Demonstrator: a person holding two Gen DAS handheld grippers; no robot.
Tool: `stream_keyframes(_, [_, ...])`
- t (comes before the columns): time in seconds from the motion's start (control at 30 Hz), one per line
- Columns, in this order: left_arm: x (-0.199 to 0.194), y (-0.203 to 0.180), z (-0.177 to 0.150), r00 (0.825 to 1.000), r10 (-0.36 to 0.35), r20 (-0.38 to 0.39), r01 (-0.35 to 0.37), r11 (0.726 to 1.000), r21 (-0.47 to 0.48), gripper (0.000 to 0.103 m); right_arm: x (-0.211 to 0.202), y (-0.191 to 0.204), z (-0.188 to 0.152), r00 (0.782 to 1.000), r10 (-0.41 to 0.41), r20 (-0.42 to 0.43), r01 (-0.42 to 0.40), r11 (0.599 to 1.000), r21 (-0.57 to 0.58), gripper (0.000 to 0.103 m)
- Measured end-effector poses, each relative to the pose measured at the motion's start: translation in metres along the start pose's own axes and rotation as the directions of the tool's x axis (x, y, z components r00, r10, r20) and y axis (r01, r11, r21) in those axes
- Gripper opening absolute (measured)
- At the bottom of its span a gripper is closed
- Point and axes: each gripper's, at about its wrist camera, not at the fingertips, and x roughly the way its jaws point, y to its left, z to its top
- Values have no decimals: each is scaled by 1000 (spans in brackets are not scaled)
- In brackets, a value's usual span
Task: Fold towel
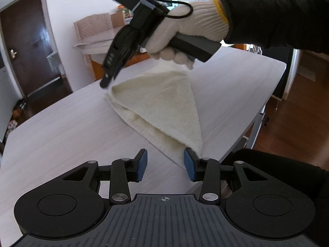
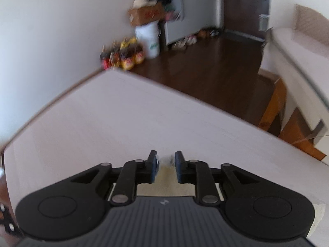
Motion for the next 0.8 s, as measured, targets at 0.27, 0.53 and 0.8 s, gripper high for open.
stream_keyframes(0.27, [0,-2,1,1000,-1,-4,1,1000,5,43,-61,-37,-39,993,-105,63,102,994,48,31])
stream_keyframes(0.53, [-2,-1,1,1000,-16,-25,17,1000,12,43,-88,-74,-94,975,-221,34,217,972,91,31])
stream_keyframes(0.8, [0,5,4,998,-51,-47,52,999,16,43,-101,-98,-111,966,-251,54,242,961,136,31])
